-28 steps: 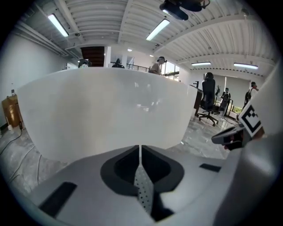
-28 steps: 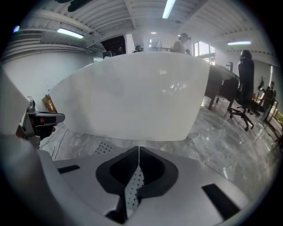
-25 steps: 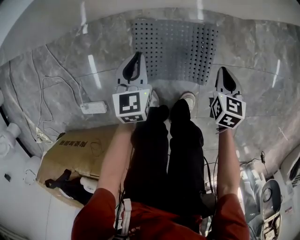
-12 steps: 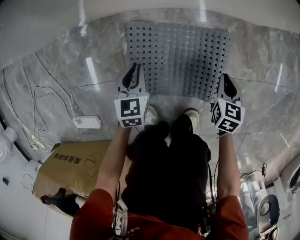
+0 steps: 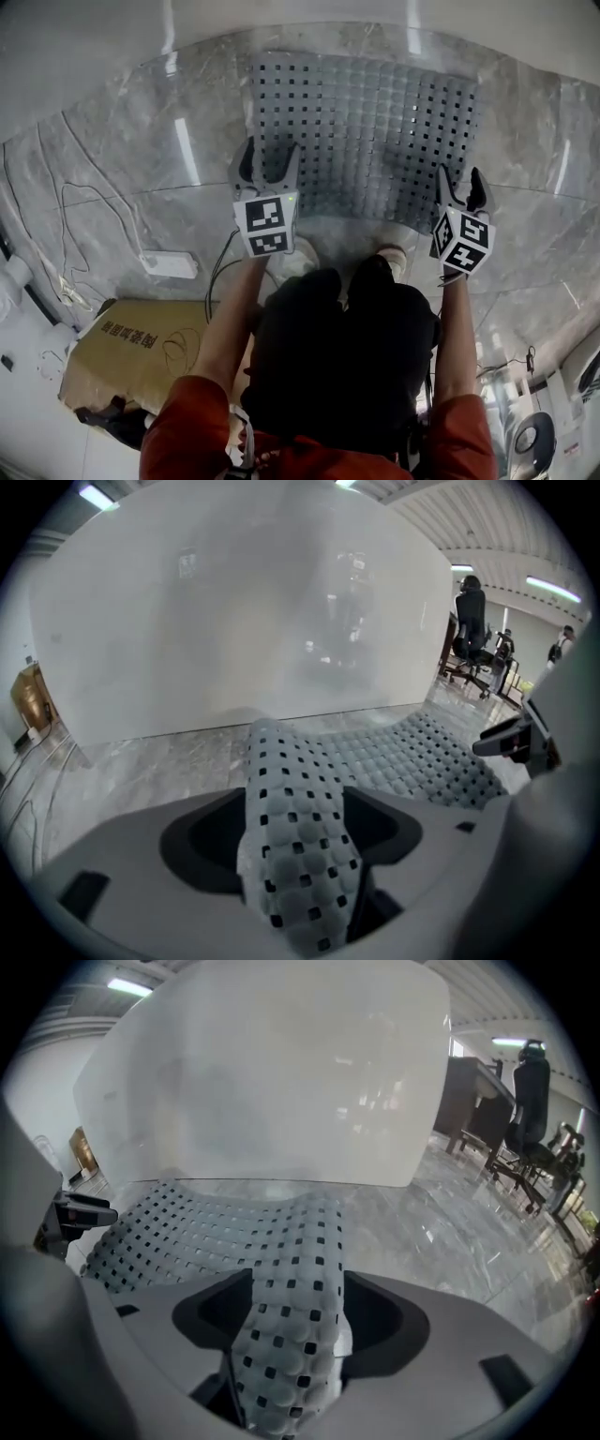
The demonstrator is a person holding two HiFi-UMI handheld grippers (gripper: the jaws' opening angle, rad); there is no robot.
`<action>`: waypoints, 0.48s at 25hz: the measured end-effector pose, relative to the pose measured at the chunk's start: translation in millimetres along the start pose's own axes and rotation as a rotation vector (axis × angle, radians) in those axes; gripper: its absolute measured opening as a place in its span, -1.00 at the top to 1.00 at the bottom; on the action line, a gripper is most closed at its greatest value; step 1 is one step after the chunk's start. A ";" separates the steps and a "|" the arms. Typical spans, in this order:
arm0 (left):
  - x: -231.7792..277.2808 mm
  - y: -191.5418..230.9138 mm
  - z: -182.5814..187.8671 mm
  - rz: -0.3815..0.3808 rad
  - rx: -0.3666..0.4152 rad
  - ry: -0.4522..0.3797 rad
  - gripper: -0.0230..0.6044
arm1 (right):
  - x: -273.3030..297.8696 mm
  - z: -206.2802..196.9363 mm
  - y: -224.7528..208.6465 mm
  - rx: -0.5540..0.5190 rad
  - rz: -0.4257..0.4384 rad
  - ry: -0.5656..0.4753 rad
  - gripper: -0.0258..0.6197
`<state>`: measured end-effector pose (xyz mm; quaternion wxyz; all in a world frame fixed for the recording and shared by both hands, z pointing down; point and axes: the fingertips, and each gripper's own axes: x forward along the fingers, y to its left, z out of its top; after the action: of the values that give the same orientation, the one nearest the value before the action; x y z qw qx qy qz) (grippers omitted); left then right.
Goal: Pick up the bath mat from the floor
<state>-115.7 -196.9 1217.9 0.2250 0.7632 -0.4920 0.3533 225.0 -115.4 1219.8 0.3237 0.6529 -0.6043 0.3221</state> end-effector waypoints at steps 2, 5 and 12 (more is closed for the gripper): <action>8.4 7.0 -11.5 0.005 -0.042 0.036 -0.13 | 10.2 -10.2 0.5 0.011 0.004 0.025 -0.07; 23.1 5.7 -27.2 -0.015 -0.068 0.099 -0.19 | 23.0 -24.3 0.9 0.007 0.019 0.063 -0.13; 42.4 5.5 -48.1 -0.031 -0.087 0.165 -0.22 | 37.3 -34.1 -0.2 0.005 0.009 0.098 -0.14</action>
<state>-124.7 -191.0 1281.4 0.3032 0.7286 -0.4746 0.3899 226.6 -109.4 1270.0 0.3498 0.6344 -0.5900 0.3566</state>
